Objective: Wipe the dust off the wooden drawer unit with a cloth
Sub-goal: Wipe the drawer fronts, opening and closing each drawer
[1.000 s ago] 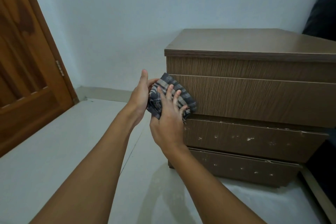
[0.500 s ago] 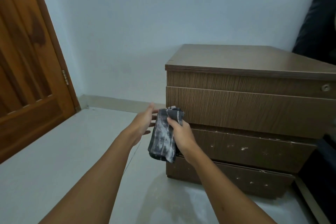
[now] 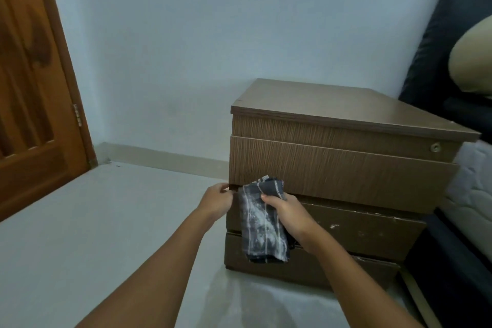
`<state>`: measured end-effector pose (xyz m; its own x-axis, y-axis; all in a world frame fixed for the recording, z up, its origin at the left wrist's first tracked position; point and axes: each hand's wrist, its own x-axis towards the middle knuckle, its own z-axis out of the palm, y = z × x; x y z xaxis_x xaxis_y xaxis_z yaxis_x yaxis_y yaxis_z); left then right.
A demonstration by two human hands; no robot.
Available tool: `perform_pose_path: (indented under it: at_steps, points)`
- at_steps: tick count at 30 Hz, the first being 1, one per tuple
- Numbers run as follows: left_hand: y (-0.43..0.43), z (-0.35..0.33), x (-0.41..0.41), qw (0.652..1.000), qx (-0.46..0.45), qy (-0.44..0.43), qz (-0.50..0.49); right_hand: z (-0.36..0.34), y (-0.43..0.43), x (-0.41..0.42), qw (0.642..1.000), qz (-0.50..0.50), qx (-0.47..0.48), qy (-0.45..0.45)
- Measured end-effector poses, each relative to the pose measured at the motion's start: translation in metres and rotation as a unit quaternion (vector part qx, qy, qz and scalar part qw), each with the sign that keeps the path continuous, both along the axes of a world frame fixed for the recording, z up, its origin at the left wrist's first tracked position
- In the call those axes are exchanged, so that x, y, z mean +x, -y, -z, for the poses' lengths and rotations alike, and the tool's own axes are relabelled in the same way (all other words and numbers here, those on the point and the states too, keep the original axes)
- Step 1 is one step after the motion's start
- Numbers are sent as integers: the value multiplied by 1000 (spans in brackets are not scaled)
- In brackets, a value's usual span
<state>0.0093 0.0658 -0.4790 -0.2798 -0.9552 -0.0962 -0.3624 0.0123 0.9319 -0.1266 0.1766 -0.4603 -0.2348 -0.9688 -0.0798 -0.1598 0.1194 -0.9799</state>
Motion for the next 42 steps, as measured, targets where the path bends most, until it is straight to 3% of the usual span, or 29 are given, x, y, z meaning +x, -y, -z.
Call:
perform_pose_path:
  at_steps: [6, 19, 27, 31, 34, 38, 42]
  points:
    - [4, 23, -7, 998, 27, -2, -50, 1, -24, -30, 999, 31, 16, -38]
    - [12, 38, -32, 973, 124, -117, -157, 1, -75, -74, 994, 81, 38, -65]
    - [2, 37, -42, 965, 101, -128, -204, -13, -125, -111, 982, 182, -12, -48]
    - [-9, 44, -42, 962, 82, -108, -235, -23, -150, -133, 934, 314, -87, -148]
    - [-13, 46, -39, 964, 73, -103, -235, -26, -164, -156, 868, 383, -47, -312]
    - [-16, 44, -35, 967, 75, -107, -221, -32, -180, -169, 787, 393, -52, -474]
    - [-19, 42, -32, 966, 84, -106, -220, -29, -180, -165, 747, 352, 0, -564]
